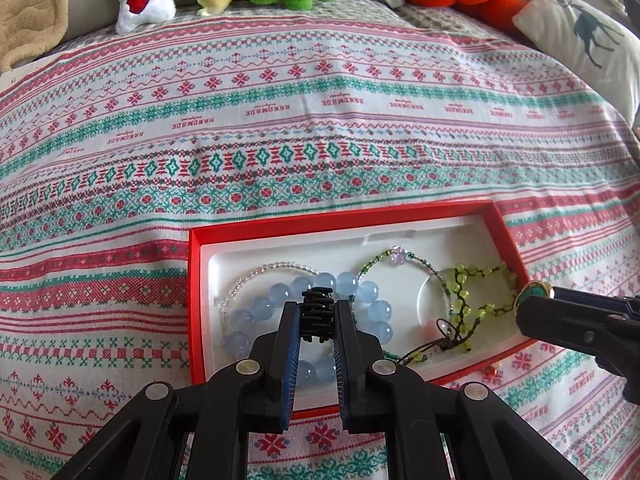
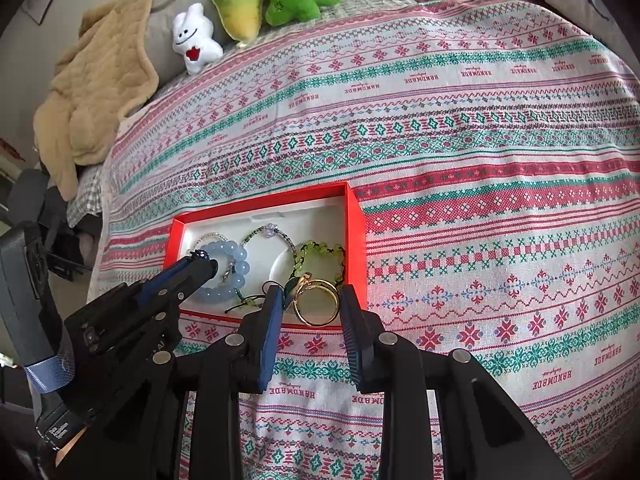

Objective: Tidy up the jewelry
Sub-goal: 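Carry the hair clip and gold ring into the red box and open both tools, then move both tools back toward the silver ring and gold earrings on the cover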

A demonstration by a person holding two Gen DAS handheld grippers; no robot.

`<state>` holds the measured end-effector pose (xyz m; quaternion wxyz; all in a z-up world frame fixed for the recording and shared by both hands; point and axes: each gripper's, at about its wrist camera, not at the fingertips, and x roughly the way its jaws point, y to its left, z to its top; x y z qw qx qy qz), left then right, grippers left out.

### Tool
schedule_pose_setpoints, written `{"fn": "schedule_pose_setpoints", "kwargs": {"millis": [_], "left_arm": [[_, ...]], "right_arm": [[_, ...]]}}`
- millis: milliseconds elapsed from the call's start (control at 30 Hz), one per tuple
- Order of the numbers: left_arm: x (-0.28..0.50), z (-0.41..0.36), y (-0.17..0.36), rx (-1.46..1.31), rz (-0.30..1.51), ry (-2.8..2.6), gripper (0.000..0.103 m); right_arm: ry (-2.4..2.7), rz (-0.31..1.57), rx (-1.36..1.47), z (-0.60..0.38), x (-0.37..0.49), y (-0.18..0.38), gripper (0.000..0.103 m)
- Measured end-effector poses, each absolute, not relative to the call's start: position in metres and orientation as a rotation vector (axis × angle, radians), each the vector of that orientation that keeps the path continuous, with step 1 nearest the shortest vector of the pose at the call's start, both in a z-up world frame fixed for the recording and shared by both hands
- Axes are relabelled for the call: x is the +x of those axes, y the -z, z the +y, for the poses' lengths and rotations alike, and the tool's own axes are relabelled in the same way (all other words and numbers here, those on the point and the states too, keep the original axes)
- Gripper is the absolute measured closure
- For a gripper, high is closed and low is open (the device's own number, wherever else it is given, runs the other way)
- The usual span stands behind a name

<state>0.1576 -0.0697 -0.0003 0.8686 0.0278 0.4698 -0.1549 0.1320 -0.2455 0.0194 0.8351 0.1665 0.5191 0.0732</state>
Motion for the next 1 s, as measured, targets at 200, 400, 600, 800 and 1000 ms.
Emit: {"fn": "schedule_pose_setpoints", "kwargs": {"millis": [200,400,600,800,1000], "left_arm": [[0.157,-0.071,0.005,0.085,0.98,0.322,0.088],[0.144,-0.066,-0.005,0.07,0.965,0.331,0.069],[0.121,-0.057,-0.018,0.095,0.961,0.295,0.058],[0.099,-0.044,-0.019,0.081,0.993,0.271,0.04],[0.084,-0.031,-0.008,0.046,1.05,0.241,0.034]], "right_arm": [[-0.156,1.098,0.346,-0.243,0.134,-0.019,0.073],[-0.152,1.085,0.345,-0.243,0.136,-0.02,0.073],[-0.167,1.066,0.361,-0.238,0.143,-0.017,0.073],[-0.198,1.057,0.342,-0.222,0.15,-0.012,0.073],[-0.193,1.068,0.304,-0.213,0.154,-0.005,0.072]]}}
